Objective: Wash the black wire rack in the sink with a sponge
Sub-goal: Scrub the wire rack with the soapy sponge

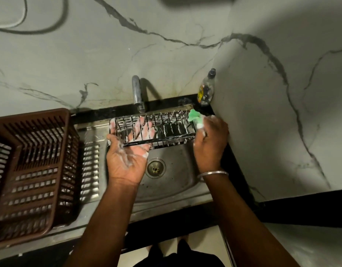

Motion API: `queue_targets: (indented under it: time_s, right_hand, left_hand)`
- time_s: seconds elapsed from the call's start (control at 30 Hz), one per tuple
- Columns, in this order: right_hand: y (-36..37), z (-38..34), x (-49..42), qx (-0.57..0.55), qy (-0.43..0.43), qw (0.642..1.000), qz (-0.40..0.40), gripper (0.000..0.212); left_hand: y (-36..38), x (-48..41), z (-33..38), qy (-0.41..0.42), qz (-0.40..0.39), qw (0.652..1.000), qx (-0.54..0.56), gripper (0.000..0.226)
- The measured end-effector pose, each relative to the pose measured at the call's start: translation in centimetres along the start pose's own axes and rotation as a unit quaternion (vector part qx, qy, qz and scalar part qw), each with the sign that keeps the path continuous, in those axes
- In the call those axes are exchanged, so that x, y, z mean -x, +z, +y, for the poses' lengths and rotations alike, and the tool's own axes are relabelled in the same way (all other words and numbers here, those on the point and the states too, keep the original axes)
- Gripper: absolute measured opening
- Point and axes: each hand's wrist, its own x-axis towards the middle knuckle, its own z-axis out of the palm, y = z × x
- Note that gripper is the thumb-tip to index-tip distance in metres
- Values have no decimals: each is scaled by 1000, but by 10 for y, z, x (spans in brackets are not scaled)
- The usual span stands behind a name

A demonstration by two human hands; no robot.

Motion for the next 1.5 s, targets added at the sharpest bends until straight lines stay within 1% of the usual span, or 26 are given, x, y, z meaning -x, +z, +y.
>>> queue_targets:
  time_s: [0.03,0.1,0.17,0.2,0.3,0.43,0.5,0.53,0.57,0.63,0.67,0.73,0.77,0.8,0.83,0.87,0.9,0.93,0.97,1.0,1.1,1.2,1.3,1.33,1.43,1.5]
  right_hand:
    - [3,-10,0,-12,-4,1000,-9,27]
    - [9,-33,8,-47,-37,997,-39,32]
    - [9,-37,7,-58,-78,992,-77,36]
    - [10,-33,2,-53,-83,992,-79,37]
    - [11,-36,-1,-65,-21,997,-47,36]
    - [16,-56,0,-67,-52,995,-54,34]
    - [18,-58,-6,-84,-8,996,-31,29]
    - [20,-62,-5,-86,-5,996,-34,28]
    - [21,-69,-1,-77,-36,995,-60,27]
    - [21,-77,11,-57,-138,983,-111,26]
    - [19,-74,13,-53,-149,980,-120,30]
    - [16,-66,11,-51,-92,990,-98,35]
    - [15,-63,13,-50,-80,992,-88,36]
    - [13,-63,18,-47,-105,988,-101,35]
    - [11,-64,22,-46,-155,979,-125,31]
    - [10,-61,27,-47,-204,967,-142,29]
    - [8,-56,30,-46,-225,963,-143,28]
    - [5,-49,30,-48,-215,967,-128,29]
    - [2,-42,29,-50,-192,974,-105,31]
    - [0,-36,28,-50,-183,978,-81,31]
    - [-6,-19,32,-29,-226,971,-66,27]
    - [-10,1,29,-26,-180,981,-62,27]
    - [-10,10,33,-3,-195,974,-113,28]
    - [-10,11,32,-6,-202,973,-114,28]
    - [-13,8,15,-46,-197,976,-78,24]
    - [-16,1,1,-68,-219,971,-63,19]
  left_hand:
    - [1,1,0,-5,-2,1000,-1,60]
    - [0,0,-1,1,6,1000,-13,55]
    - [-5,-4,4,-1,11,1000,-10,52]
    - [-7,-4,6,-3,12,1000,-11,56]
    - [-7,-3,6,-4,-2,1000,-20,61]
    - [-2,1,-2,-7,-17,1000,-6,51]
    - [-2,3,-5,-20,-12,1000,1,55]
    - [-3,2,-5,-22,-1,1000,-6,58]
    - [-3,2,-5,-20,2,1000,-19,60]
    - [-5,1,-3,-21,-10,999,-25,58]
    - [-6,0,-4,-25,-12,999,-23,55]
    - [-8,0,-2,-26,-9,999,-22,52]
    - [-7,2,-1,-22,-14,999,-19,57]
    - [-7,1,1,-18,-13,1000,-19,66]
    - [-7,1,4,-15,-9,1000,-14,75]
    - [-5,3,7,-14,-7,1000,-16,76]
    - [-1,4,8,-7,1,1000,-13,66]
    - [-1,3,8,-3,2,1000,-9,53]
    - [-2,2,8,-6,-4,1000,6,46]
    - [-1,4,9,-2,-7,1000,11,47]
    - [4,6,11,0,-7,1000,30,46]
    - [-1,4,12,-9,24,998,54,56]
    - [5,6,17,-20,48,996,75,51]
    - [9,8,16,-20,58,995,73,47]
    - [15,12,14,-10,118,992,37,31]
    - [13,8,16,-31,130,990,34,31]
